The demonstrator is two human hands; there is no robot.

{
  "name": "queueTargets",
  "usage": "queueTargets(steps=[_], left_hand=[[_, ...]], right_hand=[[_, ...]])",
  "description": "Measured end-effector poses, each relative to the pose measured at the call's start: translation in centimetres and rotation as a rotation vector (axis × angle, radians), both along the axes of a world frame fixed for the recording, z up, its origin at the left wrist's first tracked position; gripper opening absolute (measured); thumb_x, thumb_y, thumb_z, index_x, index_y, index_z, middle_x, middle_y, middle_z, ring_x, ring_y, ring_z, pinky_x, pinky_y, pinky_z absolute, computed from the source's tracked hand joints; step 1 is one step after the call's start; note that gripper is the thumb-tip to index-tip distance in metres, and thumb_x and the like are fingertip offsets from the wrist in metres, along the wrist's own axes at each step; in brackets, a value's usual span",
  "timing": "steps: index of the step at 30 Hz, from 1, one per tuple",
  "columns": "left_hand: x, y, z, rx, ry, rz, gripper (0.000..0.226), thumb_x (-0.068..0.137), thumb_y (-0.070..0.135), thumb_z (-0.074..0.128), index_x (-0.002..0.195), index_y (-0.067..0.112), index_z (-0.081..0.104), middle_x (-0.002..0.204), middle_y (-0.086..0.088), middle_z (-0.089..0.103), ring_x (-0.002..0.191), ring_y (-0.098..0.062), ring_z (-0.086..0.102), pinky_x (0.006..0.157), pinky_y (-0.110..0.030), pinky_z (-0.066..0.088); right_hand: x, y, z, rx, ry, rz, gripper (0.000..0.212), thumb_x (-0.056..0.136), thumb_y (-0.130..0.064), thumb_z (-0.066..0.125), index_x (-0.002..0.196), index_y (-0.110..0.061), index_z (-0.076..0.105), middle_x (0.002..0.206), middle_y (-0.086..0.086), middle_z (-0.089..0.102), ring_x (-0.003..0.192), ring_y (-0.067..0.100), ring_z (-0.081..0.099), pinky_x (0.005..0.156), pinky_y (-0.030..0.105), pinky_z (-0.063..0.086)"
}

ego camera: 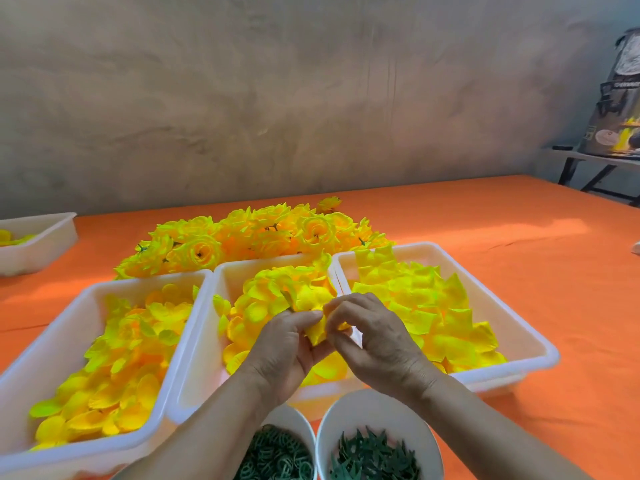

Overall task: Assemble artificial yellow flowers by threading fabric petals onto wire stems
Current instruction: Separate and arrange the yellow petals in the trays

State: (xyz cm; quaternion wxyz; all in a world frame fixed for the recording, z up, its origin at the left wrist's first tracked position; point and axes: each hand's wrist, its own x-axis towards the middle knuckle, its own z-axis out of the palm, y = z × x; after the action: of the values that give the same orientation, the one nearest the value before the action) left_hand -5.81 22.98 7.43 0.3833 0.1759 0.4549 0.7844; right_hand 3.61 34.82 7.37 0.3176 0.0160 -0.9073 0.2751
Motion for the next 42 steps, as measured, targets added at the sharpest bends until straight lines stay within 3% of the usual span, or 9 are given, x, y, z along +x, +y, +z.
queueTargets(steps=[4,9,19,23,27,29,32,35,42], left_hand=[[0.0,0.3,-0.4,-0.136,0.159,0.075,0.029,0.095,-0.002,0.049,0.104,0.014,0.073,0.106,-0.007,0.075,0.093,-0.019,0.073,0.067,-0.03,0.059],[0.3,0.7,-1.5,-0.232,0.306,0.174,0.014,0.091,0.007,0.065,0.101,0.012,0.075,0.1,-0.01,0.076,0.091,-0.021,0.074,0.072,-0.033,0.06],[1.1,1.1,-2.0,-0.361,0.601,0.329,0.017,0.09,0.015,0.07,0.102,0.024,0.077,0.087,0.003,0.077,0.086,-0.016,0.073,0.072,-0.033,0.062],[1.4,1.0,-2.0,-0.397,0.72,0.355,0.016,0.093,0.023,0.067,0.103,0.032,0.075,0.082,0.004,0.076,0.077,-0.016,0.072,0.071,-0.036,0.062],[1.1,0.7,-1.5,-0.33,0.612,0.284,0.022,0.077,0.027,0.063,0.094,0.026,0.077,0.085,-0.01,0.074,0.079,-0.019,0.062,0.081,-0.052,0.058],[0.8,0.5,-1.2,-0.24,0.447,0.183,0.032,0.073,0.027,0.056,0.096,0.027,0.078,0.093,-0.006,0.075,0.086,-0.021,0.065,0.082,-0.048,0.058],[0.6,0.3,-0.9,-0.185,0.316,0.174,0.03,0.085,0.041,0.065,0.106,0.022,0.075,0.102,-0.007,0.076,0.096,-0.023,0.072,0.074,-0.036,0.058],[0.4,0.6,-1.1,-0.227,0.239,0.284,0.025,0.097,0.034,0.057,0.111,0.018,0.071,0.103,-0.01,0.076,0.096,-0.028,0.072,0.069,-0.037,0.059],[0.6,0.6,-1.0,-0.249,0.307,0.339,0.007,0.09,0.013,0.067,0.087,0.015,0.073,0.08,-0.008,0.076,0.071,-0.02,0.074,0.058,-0.029,0.058]], right_hand=[[-0.5,0.1,-0.4,-0.108,-0.017,-0.093,0.01,0.085,-0.018,0.064,0.094,-0.022,0.065,0.102,-0.008,0.061,0.1,0.014,0.055,0.085,0.033,0.048],[-1.0,0.4,-0.4,-0.152,-0.029,-0.191,0.015,0.089,-0.025,0.065,0.103,-0.021,0.064,0.099,-0.008,0.061,0.087,0.009,0.056,0.075,0.019,0.042],[-1.2,-0.2,0.8,-0.246,-0.028,-0.237,0.02,0.086,-0.042,0.066,0.091,-0.022,0.066,0.089,-0.007,0.06,0.078,0.001,0.052,0.07,0.019,0.042],[-1.8,-0.9,1.6,-0.342,-0.028,-0.244,0.012,0.084,-0.033,0.07,0.08,-0.026,0.062,0.081,-0.006,0.061,0.072,0.004,0.054,0.068,0.024,0.046],[-1.8,-0.9,2.0,-0.749,-0.031,-0.118,0.016,0.084,-0.017,0.071,0.069,-0.021,0.066,0.069,-0.001,0.064,0.069,0.015,0.059,0.075,0.048,0.052],[-1.7,-0.8,1.9,-0.841,-0.029,-0.088,0.018,0.085,-0.013,0.07,0.068,-0.017,0.064,0.068,0.004,0.061,0.069,0.019,0.056,0.076,0.053,0.052],[-1.6,-0.8,2.0,-0.935,-0.042,-0.044,0.02,0.088,-0.009,0.066,0.07,-0.012,0.059,0.07,0.007,0.056,0.071,0.019,0.055,0.076,0.048,0.053],[-1.5,-0.8,2.2,-1.073,-0.027,0.022,0.022,0.09,-0.005,0.061,0.07,-0.012,0.054,0.074,0.007,0.055,0.073,0.016,0.058,0.074,0.035,0.057],[-1.4,-0.1,1.7,-1.221,0.019,0.007,0.024,0.092,-0.003,0.052,0.07,-0.013,0.049,0.079,0.013,0.061,0.077,0.021,0.06,0.073,0.035,0.056]])
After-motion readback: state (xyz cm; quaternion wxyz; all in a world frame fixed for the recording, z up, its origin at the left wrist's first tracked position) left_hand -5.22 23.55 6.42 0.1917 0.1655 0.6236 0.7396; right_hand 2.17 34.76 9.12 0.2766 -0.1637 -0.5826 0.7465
